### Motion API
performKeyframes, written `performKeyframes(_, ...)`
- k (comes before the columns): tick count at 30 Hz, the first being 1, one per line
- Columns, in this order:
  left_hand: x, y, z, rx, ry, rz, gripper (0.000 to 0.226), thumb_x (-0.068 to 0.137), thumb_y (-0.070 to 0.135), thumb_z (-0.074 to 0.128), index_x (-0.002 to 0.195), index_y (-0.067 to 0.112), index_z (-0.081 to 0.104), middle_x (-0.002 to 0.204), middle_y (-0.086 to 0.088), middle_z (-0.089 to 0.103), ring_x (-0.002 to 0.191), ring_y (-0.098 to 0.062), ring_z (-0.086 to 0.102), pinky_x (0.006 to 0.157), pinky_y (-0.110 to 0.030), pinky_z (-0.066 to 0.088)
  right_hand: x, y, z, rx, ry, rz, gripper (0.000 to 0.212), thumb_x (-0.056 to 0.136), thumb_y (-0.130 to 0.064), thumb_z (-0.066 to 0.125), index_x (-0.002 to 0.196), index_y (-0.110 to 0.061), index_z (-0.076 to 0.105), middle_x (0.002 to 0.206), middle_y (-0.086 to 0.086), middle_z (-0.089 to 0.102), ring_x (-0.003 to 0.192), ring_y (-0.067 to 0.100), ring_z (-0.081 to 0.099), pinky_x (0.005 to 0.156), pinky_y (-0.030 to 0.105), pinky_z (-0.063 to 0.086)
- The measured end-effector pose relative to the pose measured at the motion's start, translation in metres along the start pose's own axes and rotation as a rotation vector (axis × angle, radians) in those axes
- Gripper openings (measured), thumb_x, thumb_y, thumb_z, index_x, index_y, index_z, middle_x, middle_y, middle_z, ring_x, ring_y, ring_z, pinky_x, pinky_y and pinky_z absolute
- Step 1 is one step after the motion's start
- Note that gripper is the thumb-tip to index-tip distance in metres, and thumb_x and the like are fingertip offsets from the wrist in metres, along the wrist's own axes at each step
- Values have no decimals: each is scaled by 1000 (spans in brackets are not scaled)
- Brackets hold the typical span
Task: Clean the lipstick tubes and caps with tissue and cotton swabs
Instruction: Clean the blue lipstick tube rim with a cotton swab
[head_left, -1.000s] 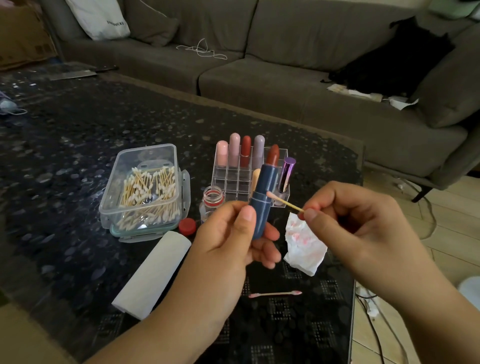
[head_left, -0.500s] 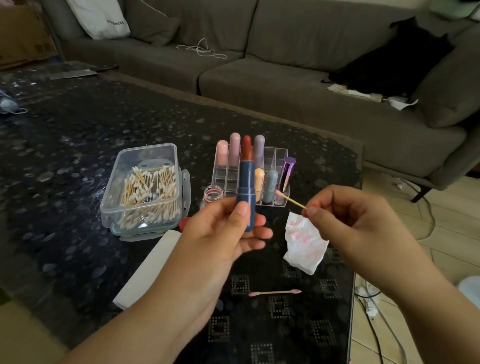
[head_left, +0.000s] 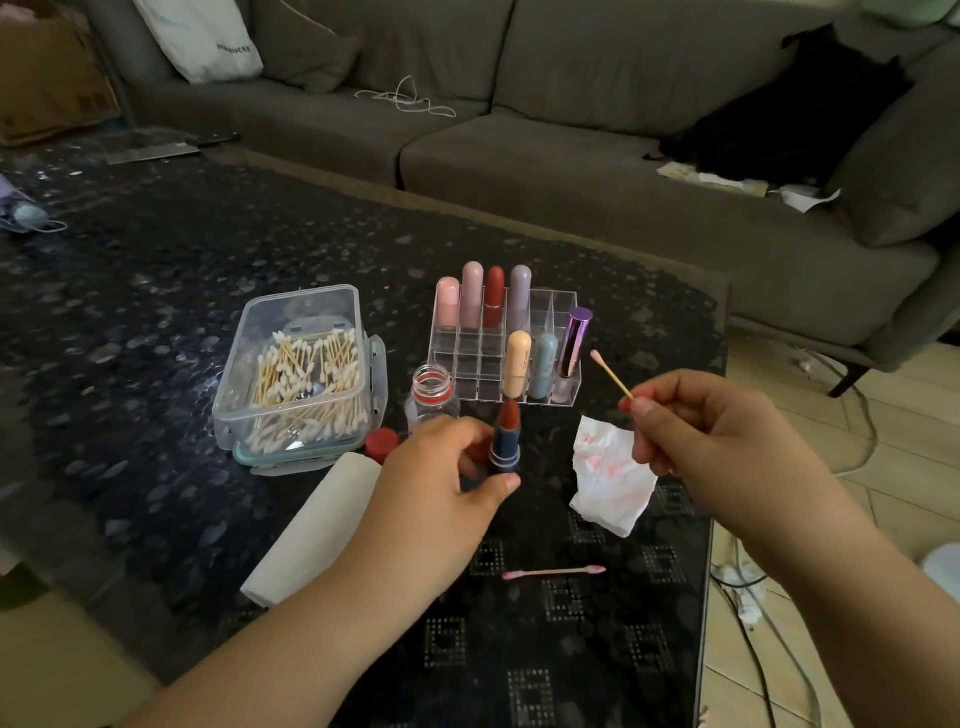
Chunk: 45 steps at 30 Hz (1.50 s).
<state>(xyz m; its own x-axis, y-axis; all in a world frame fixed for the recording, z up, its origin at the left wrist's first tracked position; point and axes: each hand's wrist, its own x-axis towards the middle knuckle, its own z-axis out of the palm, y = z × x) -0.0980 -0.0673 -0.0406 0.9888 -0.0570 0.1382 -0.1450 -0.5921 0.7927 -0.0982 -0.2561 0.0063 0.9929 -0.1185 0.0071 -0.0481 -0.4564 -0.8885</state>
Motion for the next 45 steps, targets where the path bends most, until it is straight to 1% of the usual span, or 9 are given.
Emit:
performKeyframes(3,4,4,9,84,-4,56,17,80,28,72,95,29,64,72,14,47,64,-2,48,60,-10,35,0,2,-3,-1,19,3,15,93,-17,55,82,-18,64,56,-4,65,48,2,53,59,29,46)
performKeyframes(8,10,5,26,243,-73,105,21,84,35,67,102,29,59,76,17,39,71,-3,41,60,-10,32,2,6,-9,46,73,12,16,94,-17,55,81,-18,64,54,-4,64,48,2,52,57,28,45)
performKeyframes(12,10,3,33,328,-91,100,21,86,37,64,104,28,57,85,17,44,83,-2,43,67,-14,29,0,7,-13,55,94,-4,16,94,-18,54,81,-19,64,54,-4,64,50,4,52,59,29,45)
performKeyframes(15,9,5,34,400,-62,96,23,87,41,61,106,30,55,97,13,53,91,-6,52,72,-18,37,-2,8,-16,61,97,-14,16,94,-19,55,81,-20,64,56,-4,65,51,5,52,62,31,46)
performKeyframes(22,8,6,35,452,-31,89,27,87,44,59,111,32,55,102,13,58,94,-6,55,68,-18,35,-4,7,-17,72,79,-35,16,94,-19,55,80,-21,64,56,-4,64,51,4,53,63,28,46)
performKeyframes(27,8,5,35,466,-18,101,30,87,45,58,114,33,52,102,15,57,85,-3,46,67,-17,33,-4,6,-16,69,69,-40,16,94,-20,55,81,-21,64,55,-4,64,51,4,53,63,28,46)
performKeyframes(32,8,5,35,460,-15,97,34,87,46,59,117,34,51,107,15,57,99,-5,54,69,-17,34,-4,5,-14,60,63,-42,16,94,-20,55,81,-22,64,56,-5,65,51,2,53,63,27,46)
performKeyframes(40,2,7,24,433,8,126,48,83,50,61,125,33,45,120,18,46,110,-1,47,80,-16,41,-4,5,-16,67,73,-45,16,94,-20,55,81,-22,65,56,-5,64,51,2,53,63,26,45)
performKeyframes(45,-5,-3,7,592,35,165,40,87,41,55,123,30,42,119,17,43,110,-1,42,71,-13,30,-3,4,-16,73,88,-66,15,93,-21,55,81,-22,65,57,-5,65,52,3,54,63,28,47)
